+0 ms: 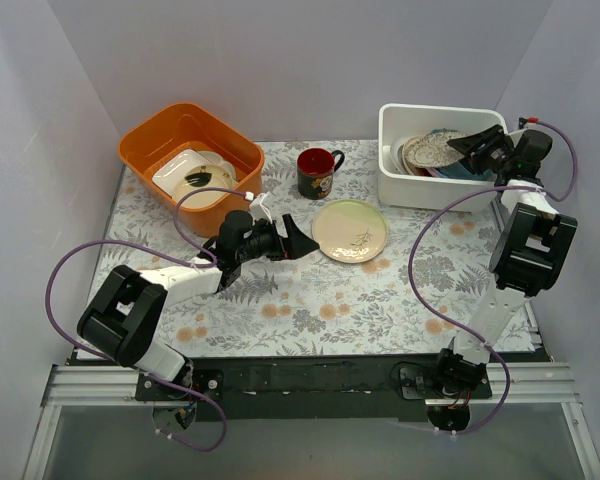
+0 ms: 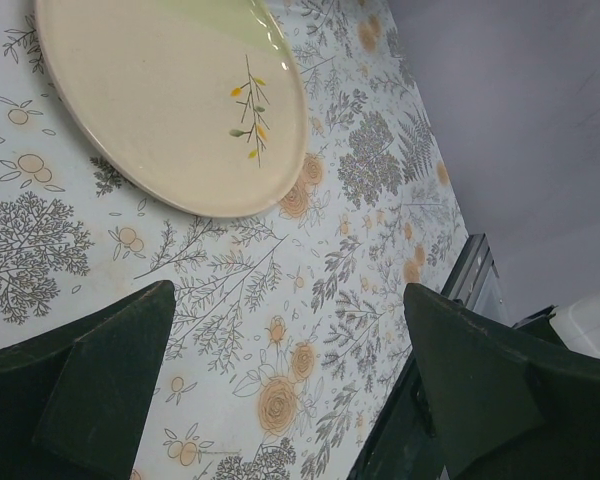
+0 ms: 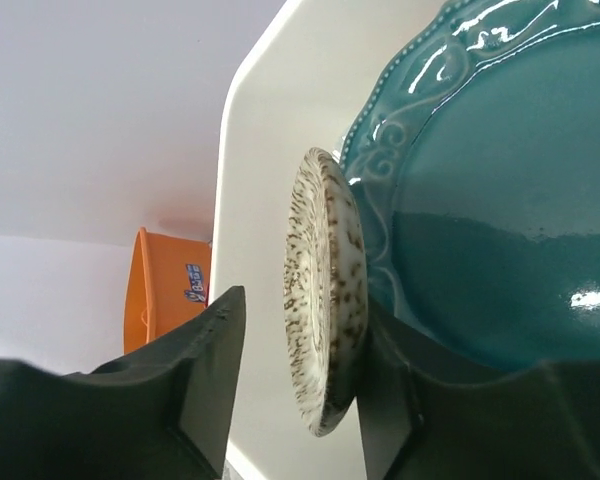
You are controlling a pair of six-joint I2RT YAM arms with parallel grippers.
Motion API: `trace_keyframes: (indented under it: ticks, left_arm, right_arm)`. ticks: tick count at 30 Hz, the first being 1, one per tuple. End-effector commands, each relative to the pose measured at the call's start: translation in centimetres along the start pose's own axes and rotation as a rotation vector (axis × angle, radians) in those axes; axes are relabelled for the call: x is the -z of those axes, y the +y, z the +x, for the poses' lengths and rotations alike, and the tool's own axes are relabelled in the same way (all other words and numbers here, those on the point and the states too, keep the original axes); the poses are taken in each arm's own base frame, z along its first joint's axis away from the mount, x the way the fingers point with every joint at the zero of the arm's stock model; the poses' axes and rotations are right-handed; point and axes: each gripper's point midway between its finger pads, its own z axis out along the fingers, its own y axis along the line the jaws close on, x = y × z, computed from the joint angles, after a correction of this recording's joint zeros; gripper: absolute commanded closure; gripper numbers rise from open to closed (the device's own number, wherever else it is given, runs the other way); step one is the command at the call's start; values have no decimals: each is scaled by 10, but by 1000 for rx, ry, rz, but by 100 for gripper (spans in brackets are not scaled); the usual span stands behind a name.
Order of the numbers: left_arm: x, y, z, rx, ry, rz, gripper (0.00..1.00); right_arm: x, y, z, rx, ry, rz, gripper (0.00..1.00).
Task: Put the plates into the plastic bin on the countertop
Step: Place the plate in the plastic bin.
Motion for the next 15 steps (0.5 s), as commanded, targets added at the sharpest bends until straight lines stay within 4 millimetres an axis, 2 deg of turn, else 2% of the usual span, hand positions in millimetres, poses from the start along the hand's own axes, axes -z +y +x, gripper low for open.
trace_keyframes:
  ticks: [1,4,5,7,8,9,10,11,13,14,15]
  left_arm:
    - [0,-14,-9,-27,-18,37,2]
    - [-1,-12,-7,-24,-11,32,2]
    - [-2,-12,-8,-25,-12,33,2]
    - [-3,-11,-7,-22,-8,34,2]
    - [-4,-11,-7,-18,-8,34,2]
    - [-4,-10,-6,-17,-6,34,2]
    - [-5,-10,-6,-17,-6,34,2]
    - [-5,-10,-6,-16,-4,35,2]
    - [-5,-10,-6,-16,-3,34,2]
    - [-5,-11,-7,-16,-5,36,2]
    - [-6,-11,-8,-19,-8,34,2]
  right_arm:
    - [8,21,-4,46,-36,-24,43]
    - [12,32,1,63,-41,-35,35]
    - [16,39,0,73,-47,-43,33]
    - [19,41,6,81,-51,-30,30]
    - [25,50,5,97,-65,-35,29]
    - [27,48,9,101,-67,-22,28]
    - [29,49,7,106,-85,-5,26]
    - [36,60,5,127,-106,-9,25]
    - [42,59,4,139,-140,29,21]
    - [49,69,1,157,-162,32,19]
    - [53,68,0,163,-175,50,18]
